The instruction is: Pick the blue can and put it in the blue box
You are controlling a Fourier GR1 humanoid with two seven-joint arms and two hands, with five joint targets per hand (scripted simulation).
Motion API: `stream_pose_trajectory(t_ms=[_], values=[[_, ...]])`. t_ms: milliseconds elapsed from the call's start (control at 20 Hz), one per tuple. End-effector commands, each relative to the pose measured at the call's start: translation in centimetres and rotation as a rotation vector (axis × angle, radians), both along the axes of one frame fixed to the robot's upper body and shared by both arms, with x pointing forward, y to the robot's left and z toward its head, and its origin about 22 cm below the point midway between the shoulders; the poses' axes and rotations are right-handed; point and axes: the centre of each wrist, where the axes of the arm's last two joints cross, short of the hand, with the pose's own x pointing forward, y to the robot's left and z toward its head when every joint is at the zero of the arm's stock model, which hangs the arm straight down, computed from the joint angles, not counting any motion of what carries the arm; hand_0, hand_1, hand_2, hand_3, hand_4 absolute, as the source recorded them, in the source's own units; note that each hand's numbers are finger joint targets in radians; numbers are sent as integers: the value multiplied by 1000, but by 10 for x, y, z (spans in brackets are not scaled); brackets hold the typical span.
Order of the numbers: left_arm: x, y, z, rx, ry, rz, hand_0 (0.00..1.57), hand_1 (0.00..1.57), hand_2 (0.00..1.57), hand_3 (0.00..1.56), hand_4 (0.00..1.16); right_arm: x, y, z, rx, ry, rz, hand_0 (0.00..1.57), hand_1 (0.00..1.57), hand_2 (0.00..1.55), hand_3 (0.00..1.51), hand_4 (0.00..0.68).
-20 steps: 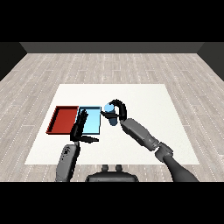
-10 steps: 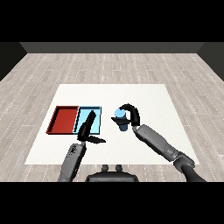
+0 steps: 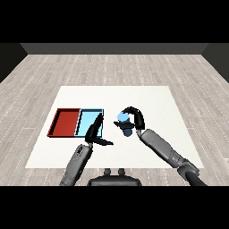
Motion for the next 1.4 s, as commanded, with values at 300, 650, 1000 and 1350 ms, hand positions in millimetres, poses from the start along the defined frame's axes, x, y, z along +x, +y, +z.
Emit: stream_pose_trajectory(t_ms=[300, 650, 1000, 1350], values=[[2, -31, -5, -12, 21, -2, 0, 0, 0, 0, 0, -5, 3, 7, -2, -17, 59, 1486, 1486, 1467, 1398, 609], [5, -46, -15, -28, 75, -11, 0, 0, 0, 0, 0, -14, 18, 4, 9, -24, 51, 1481, 1481, 1465, 1399, 605], [21, -25, -36, -34, 103, -6, 0, 0, 0, 0, 0, -9, 39, 20, 13, -36, 89, 1478, 1478, 1458, 1392, 610], [21, -50, -36, -10, 102, -5, 0, 0, 0, 0, 0, -23, 68, 7, 26, -58, 139, 1476, 1476, 1466, 1406, 610]])
